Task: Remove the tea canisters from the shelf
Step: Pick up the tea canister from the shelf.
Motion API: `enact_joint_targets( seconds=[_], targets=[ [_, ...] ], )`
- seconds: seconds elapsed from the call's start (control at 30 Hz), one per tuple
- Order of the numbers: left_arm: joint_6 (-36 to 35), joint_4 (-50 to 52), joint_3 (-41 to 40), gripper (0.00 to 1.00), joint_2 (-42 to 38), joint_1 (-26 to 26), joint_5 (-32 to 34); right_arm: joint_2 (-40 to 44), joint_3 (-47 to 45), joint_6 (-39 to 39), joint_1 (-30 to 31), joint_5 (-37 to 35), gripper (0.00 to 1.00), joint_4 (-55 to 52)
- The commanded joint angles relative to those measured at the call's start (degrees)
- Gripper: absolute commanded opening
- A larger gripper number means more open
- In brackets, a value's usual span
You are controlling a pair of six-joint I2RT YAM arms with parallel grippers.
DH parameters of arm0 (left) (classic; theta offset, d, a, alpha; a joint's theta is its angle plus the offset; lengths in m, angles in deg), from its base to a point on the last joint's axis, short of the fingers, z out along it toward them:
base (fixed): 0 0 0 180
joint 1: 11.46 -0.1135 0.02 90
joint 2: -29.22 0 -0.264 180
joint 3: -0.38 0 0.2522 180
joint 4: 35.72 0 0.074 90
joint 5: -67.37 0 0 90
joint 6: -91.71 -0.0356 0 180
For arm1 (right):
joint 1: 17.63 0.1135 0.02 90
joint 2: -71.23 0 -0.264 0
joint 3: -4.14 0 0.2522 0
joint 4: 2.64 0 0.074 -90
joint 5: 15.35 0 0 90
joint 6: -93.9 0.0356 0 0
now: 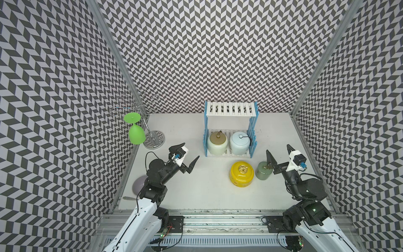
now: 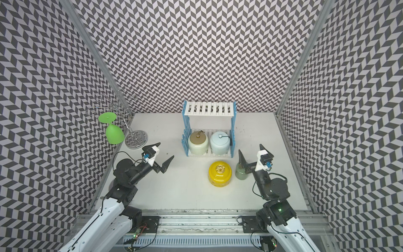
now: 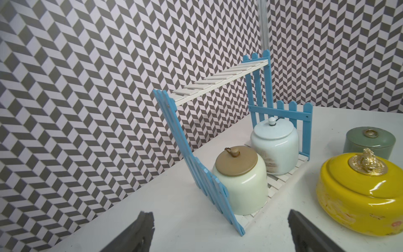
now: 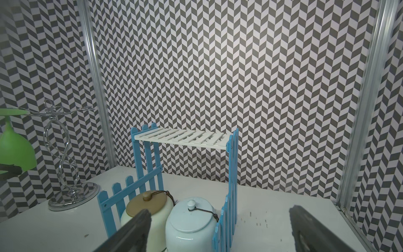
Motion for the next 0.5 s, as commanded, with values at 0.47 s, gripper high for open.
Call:
enact_joint_targets(
  seconds=[0.47],
  targets=[
    [16.8, 2.2, 1.0, 1.0, -8.7, -13.1, 8.5, -21.1, 13.9, 14.4, 2.4, 6.1, 1.0, -1.5]
  ],
)
